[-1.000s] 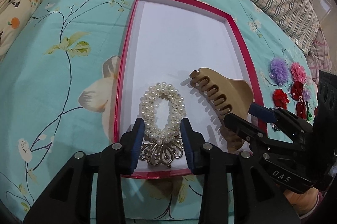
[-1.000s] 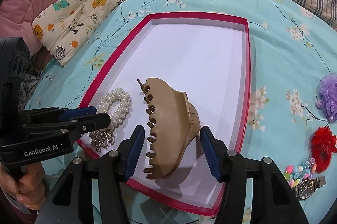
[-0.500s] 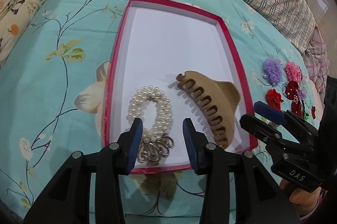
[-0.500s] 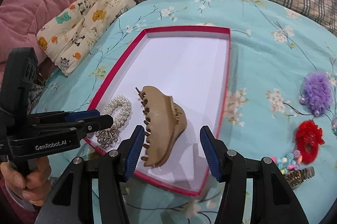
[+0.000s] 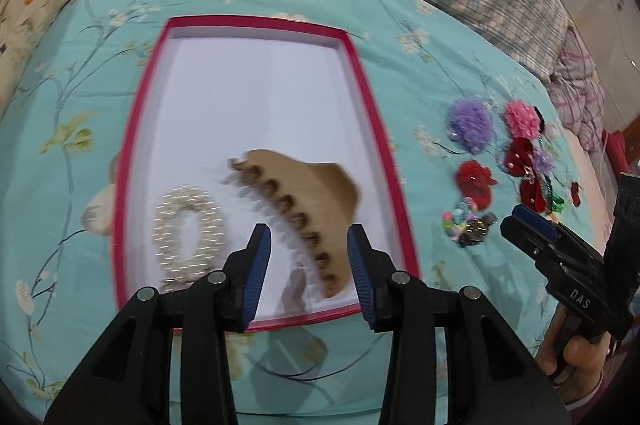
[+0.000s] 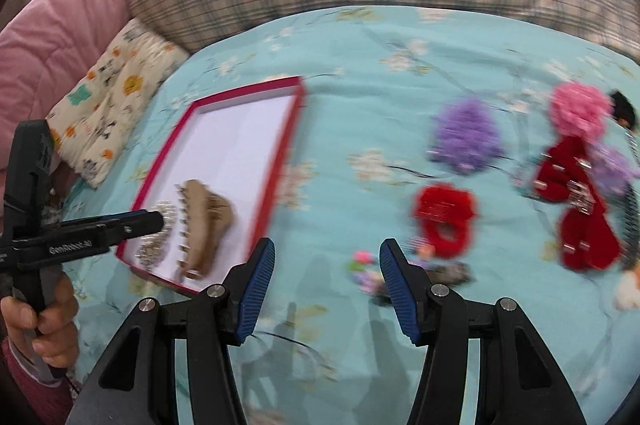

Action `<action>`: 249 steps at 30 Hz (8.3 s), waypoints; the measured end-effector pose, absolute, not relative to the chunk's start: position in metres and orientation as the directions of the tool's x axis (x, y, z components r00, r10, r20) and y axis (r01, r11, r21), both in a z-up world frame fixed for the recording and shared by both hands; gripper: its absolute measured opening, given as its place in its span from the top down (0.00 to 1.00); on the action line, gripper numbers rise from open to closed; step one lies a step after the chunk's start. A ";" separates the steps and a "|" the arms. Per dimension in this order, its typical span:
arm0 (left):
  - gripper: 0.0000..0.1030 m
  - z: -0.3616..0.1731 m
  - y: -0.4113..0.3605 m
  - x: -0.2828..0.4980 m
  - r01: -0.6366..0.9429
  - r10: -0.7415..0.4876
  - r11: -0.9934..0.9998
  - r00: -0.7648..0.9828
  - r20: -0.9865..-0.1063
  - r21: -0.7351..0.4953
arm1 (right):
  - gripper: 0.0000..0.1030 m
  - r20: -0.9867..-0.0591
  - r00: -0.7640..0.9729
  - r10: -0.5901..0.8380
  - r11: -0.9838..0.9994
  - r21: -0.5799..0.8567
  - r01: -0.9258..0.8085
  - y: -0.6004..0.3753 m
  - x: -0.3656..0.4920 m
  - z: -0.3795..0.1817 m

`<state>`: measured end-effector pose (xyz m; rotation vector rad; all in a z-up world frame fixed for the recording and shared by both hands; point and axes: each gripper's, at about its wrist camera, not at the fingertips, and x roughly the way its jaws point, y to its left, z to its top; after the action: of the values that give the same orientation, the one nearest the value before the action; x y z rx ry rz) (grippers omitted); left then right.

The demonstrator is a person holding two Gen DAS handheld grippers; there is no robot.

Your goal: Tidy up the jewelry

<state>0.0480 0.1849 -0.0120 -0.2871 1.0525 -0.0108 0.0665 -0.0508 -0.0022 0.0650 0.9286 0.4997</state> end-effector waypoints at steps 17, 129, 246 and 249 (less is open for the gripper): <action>0.56 -0.010 0.095 0.082 0.028 -0.219 0.972 0.458 -0.861 -0.232 | 0.45 -0.755 0.585 0.297 0.954 0.253 -0.159 -0.177 0.077 -0.009; 0.96 -0.045 0.284 0.164 -0.227 -0.071 0.949 0.521 -0.850 -0.218 | 0.83 -0.758 0.350 0.550 0.807 0.373 -0.458 0.103 0.187 -0.041; 0.95 -0.003 0.074 0.118 0.094 -0.324 0.943 0.488 -0.811 -0.320 | 0.54 -0.719 0.595 0.358 0.933 0.304 -0.194 -0.202 0.105 0.010; 0.95 0.000 0.084 0.113 0.081 -0.319 0.943 0.499 -0.806 -0.323 | 0.54 -0.716 0.593 0.368 0.929 0.304 -0.209 -0.194 0.105 0.012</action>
<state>0.1132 0.0841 0.0003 -0.2569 1.0230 -0.2448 0.1048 -0.1937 0.0119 0.1957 0.8746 0.3376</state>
